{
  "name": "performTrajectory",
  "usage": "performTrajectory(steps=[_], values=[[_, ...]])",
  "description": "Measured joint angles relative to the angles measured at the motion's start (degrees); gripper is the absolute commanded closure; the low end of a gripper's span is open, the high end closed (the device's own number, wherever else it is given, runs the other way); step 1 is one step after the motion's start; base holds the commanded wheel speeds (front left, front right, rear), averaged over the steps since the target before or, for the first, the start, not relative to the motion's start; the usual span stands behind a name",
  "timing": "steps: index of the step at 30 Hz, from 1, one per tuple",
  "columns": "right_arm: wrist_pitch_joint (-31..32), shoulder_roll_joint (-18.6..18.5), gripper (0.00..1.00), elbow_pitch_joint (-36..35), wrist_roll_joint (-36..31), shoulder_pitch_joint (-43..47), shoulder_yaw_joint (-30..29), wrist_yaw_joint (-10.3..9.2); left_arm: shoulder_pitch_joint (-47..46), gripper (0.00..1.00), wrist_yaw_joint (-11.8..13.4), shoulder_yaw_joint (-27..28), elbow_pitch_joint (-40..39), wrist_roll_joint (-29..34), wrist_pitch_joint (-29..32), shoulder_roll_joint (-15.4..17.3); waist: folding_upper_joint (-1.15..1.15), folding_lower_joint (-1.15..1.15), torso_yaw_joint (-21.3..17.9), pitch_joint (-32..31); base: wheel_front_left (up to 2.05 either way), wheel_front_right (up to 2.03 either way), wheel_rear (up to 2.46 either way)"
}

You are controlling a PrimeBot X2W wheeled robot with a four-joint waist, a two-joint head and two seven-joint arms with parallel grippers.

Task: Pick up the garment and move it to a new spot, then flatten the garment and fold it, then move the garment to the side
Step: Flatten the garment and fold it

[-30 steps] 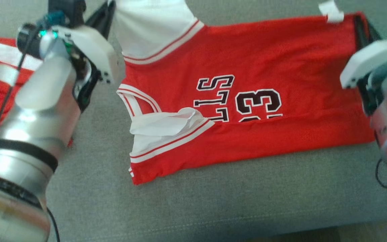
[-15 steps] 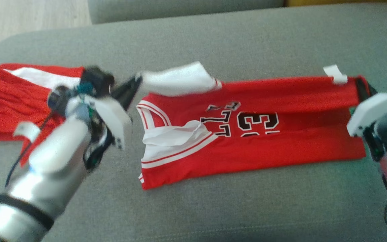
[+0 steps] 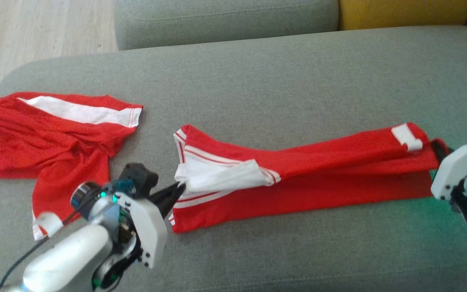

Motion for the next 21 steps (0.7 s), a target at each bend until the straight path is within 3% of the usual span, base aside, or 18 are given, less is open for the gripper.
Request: performTrajectory(steps=[6, 17, 18, 19, 21], values=[[5.1, -1.3, 1.00, -5.0, 0.0, 3.6, -0.4, 0.00, 1.2, 1.00, 1.5, -1.4, -2.1, 0.0, 1.2, 0.5, 0.00, 0.00, -0.6, 0.2, 0.00, 0.00, 0.00], [10.5, -1.3, 1.00, -10.8, -4.0, 8.8, -4.4, 0.00, 2.2, 1.00, 1.5, -3.6, -1.3, 0.0, 3.7, 0.2, 0.00, 0.00, -0.9, 0.8, 0.00, 0.00, 0.00], [10.6, -1.2, 0.24, -11.2, -4.6, 9.2, -4.7, 0.00, 2.2, 1.00, 1.5, -3.7, -1.1, 0.0, 3.9, 0.1, 0.00, 0.00, -0.9, 0.7, 0.00, 0.00, 0.00], [11.1, -1.1, 0.00, -11.6, -5.1, 9.7, -5.5, 0.00, 2.2, 0.68, 1.5, -3.8, -0.9, 0.0, 4.2, 0.0, 0.00, 0.00, -0.9, 0.6, 0.00, 0.00, 0.00], [11.4, -0.8, 0.00, -12.3, -5.6, 10.1, -7.1, 0.00, 2.4, 0.00, 1.7, -3.9, -0.6, 0.0, 3.9, -0.2, 0.00, 0.00, -0.9, 0.4, 0.00, 0.00, 0.00]])
